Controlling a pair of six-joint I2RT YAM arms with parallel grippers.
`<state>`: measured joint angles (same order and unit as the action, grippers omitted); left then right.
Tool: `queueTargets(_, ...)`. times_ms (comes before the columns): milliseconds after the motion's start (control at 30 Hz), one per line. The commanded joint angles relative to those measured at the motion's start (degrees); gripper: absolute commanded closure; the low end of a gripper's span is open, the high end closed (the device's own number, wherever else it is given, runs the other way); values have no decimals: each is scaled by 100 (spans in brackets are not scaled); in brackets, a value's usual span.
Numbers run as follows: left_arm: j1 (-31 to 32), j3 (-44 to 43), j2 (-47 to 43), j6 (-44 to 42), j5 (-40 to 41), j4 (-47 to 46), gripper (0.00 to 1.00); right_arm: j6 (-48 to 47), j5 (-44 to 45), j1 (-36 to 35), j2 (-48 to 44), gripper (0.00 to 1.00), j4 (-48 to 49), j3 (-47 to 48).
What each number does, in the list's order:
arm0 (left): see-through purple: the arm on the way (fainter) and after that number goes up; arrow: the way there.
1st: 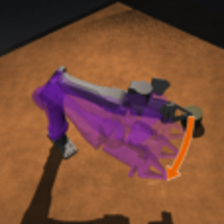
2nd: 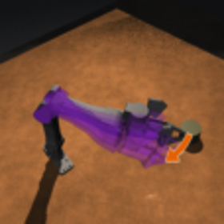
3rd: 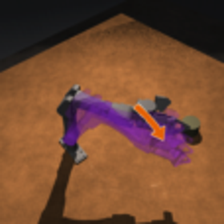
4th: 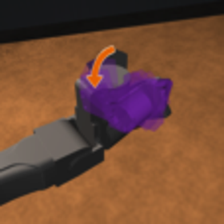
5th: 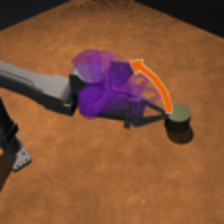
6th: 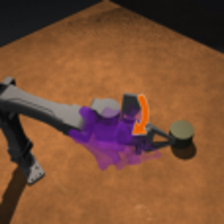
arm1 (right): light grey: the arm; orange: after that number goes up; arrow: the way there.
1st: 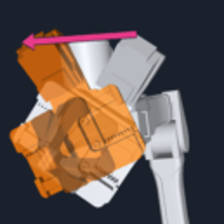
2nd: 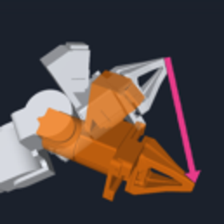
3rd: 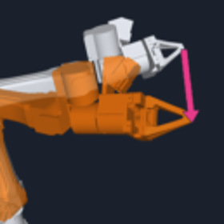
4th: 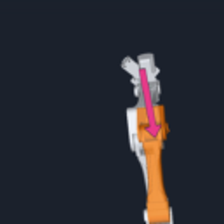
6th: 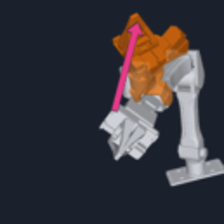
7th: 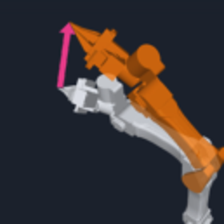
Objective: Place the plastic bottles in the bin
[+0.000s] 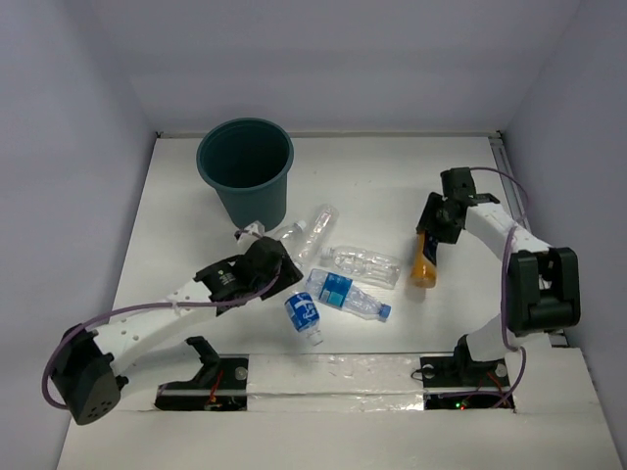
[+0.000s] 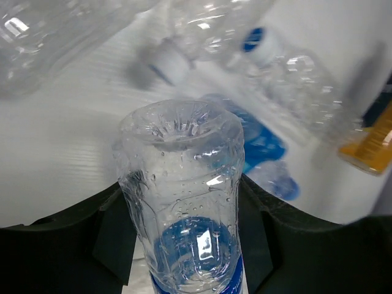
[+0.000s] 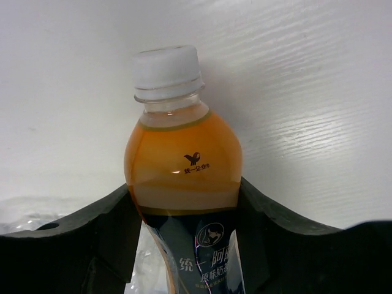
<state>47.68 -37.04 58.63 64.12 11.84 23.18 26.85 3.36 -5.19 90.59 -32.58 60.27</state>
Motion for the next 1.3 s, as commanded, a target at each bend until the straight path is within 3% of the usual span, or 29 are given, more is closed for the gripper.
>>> queueTargets(0, 40, -969, -299, -303, -32, 484, 66, 39, 183, 44, -777, 46, -55, 301)
queueTargets(200, -311, -2812, -362, -994, 451, 1031, 66, 22, -640, 44, -2060, 48, -74, 100)
queueTargets(433, -1954, -5838, 1243, -2814, 978, 873, 66, 294, -1759, -104, -3117, 48, 32, -24)
queueTargets(600, -2867, -7867, 2476, -3432, 1373, 811, 66, 496, -1987, -596, -3293, 47, 181, 449)
queueTargets(700, -2949, -8362, 3144, -3783, 1925, 637, 65, 672, -1953, -1053, -3118, 46, 322, 739)
queueTargets(900, -3010, -8390, 3883, -4363, 2436, 135, 59, 1050, -1830, -1704, -2433, 45, 673, 1978)
queueTargets(1000, -3010, -8268, 4007, -4408, 2403, 64, 37, 1112, -1759, -1959, -1757, 45, 744, 2900)
queueTargets(1033, -3010, -8276, 4007, -4417, 2315, 64, 22, 1147, -1785, -2046, -1581, 45, 779, 3138)
queueTargets(1067, -3010, -8302, 3990, -4399, 2219, 90, 17, 1234, -1777, -2047, -1231, 44, 840, 3349)
queueTargets(1133, -3010, -8398, 3867, -4329, 2008, 160, 9, 1322, -1821, -2135, -878, 44, 1025, 3964)
queueTargets(1267, -3010, -8408, 3420, -4233, 1490, 406, 8, 1726, -1812, -2372, 19, 44, 1385, 4887)
